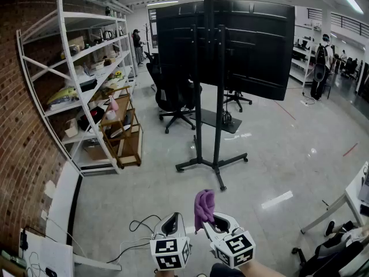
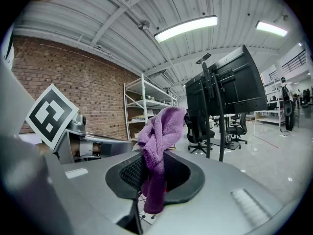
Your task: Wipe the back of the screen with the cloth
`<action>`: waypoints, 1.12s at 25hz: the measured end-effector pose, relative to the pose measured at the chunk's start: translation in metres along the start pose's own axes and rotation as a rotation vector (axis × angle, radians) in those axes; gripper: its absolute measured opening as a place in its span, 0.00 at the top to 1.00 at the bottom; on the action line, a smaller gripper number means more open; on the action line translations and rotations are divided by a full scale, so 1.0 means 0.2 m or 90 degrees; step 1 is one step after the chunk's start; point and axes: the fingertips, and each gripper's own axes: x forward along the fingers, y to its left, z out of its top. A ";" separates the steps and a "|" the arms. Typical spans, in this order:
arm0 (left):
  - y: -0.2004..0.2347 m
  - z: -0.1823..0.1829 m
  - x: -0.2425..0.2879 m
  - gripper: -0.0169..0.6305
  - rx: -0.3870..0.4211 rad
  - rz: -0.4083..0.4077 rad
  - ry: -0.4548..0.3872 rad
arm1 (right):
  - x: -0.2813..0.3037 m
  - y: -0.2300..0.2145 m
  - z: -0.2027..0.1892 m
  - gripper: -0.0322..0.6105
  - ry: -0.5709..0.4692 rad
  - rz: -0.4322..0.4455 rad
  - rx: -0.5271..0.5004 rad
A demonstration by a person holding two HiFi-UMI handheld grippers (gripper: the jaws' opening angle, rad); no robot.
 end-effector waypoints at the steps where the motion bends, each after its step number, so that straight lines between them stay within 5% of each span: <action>1: 0.01 0.00 0.03 0.96 -0.002 0.000 0.002 | 0.02 -0.02 0.00 0.84 0.002 -0.002 -0.001; 14: 0.02 0.13 0.68 0.96 0.002 -0.028 0.017 | 0.46 -0.56 0.08 0.84 0.012 -0.039 -0.003; 28: -0.20 0.77 1.97 0.96 0.012 -0.092 -0.009 | 1.08 -1.75 0.59 0.84 -0.026 -0.123 -0.046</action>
